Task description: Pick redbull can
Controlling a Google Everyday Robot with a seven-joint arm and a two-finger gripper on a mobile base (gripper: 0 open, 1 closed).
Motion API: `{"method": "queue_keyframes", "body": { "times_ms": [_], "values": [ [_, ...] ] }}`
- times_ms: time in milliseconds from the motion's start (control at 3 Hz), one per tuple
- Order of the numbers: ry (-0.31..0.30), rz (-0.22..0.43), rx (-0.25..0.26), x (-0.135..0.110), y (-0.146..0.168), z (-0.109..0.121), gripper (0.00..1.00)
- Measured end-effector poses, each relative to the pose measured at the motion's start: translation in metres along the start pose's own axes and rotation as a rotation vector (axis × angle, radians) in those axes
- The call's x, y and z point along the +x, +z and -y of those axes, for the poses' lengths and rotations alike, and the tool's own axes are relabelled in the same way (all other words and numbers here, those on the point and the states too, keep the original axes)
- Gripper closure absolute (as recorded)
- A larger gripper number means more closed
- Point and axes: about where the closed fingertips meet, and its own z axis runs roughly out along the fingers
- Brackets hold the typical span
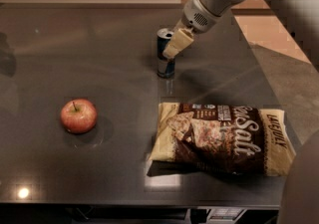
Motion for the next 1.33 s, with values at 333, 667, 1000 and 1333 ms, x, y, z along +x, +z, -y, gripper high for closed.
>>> {"method": "queue_keyframes", "body": {
  "times_ms": [333, 667, 1000, 1333],
  "values": [
    [-0.01, 0.02, -0.016, -0.004, -0.004, -0.005, 0.64],
    [-0.041, 0.049, -0.028, -0.014, -0.02, -0.014, 0.87],
    [-0.098, 0.067, -0.04, -0.032, -0.045, -0.026, 1.0],
    [-0.147, 0.068, -0.064, -0.047, -0.066, -0.037, 1.0]
  ]
}}
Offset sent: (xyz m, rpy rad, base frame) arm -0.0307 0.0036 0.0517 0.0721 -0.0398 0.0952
